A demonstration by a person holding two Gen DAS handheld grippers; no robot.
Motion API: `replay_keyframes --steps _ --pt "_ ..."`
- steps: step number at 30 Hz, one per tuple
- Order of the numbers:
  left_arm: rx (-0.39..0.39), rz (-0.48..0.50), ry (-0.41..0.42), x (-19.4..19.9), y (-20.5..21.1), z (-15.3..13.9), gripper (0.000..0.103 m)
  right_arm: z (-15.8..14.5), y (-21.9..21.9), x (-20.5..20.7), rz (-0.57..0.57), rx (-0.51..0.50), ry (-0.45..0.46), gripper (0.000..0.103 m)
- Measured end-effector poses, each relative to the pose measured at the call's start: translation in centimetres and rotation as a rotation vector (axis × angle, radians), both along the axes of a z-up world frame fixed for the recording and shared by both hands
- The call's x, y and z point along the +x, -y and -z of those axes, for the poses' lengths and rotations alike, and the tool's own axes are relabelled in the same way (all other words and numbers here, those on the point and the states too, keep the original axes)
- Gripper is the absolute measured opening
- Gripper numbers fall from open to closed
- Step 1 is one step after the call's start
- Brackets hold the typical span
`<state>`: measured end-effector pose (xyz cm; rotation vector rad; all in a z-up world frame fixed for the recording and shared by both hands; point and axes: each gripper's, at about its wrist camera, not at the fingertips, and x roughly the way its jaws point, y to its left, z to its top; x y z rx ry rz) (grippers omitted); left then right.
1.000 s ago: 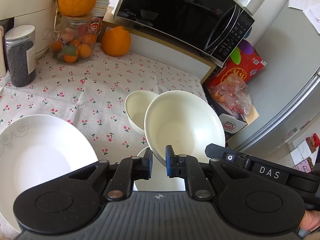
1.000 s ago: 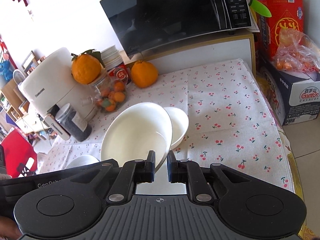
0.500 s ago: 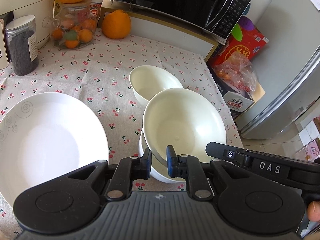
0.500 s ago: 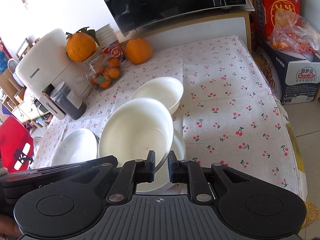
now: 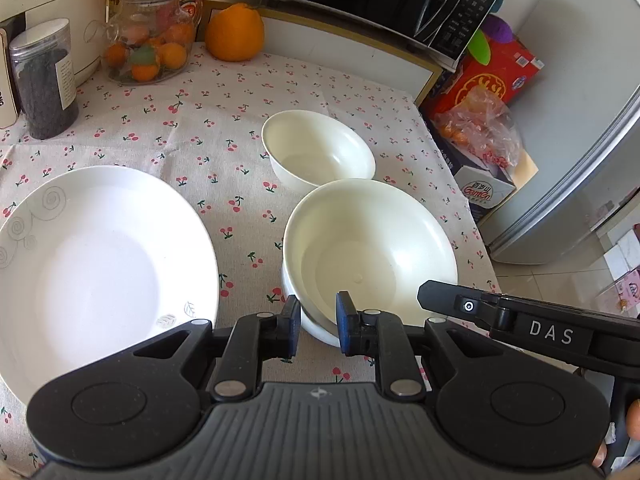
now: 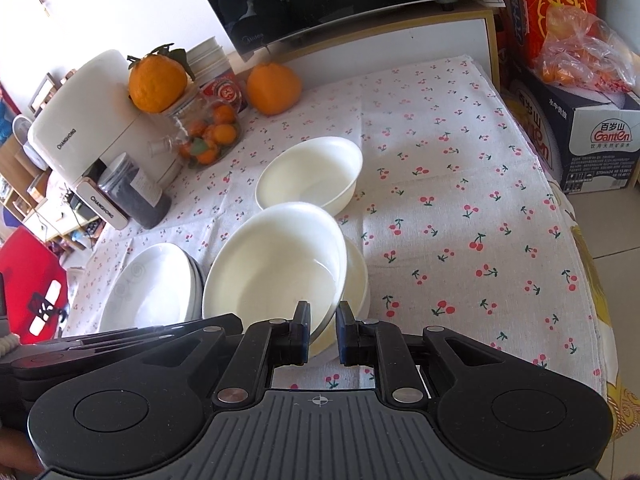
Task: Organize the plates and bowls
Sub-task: 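Lower the held bowl into the other white bowl with the left gripper, then open the left gripper and move it to the remaining white bowl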
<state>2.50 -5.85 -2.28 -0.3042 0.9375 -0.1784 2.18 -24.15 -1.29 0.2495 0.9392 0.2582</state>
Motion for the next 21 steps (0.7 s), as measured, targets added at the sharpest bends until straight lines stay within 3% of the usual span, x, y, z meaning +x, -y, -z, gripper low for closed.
replay_keyframes --steps 21 --pt "-0.021 -0.055 0.005 0.8 -1.6 -0.9 0.020 -0.2 2.3 0.7 0.124 0.007 -0.002 0.018"
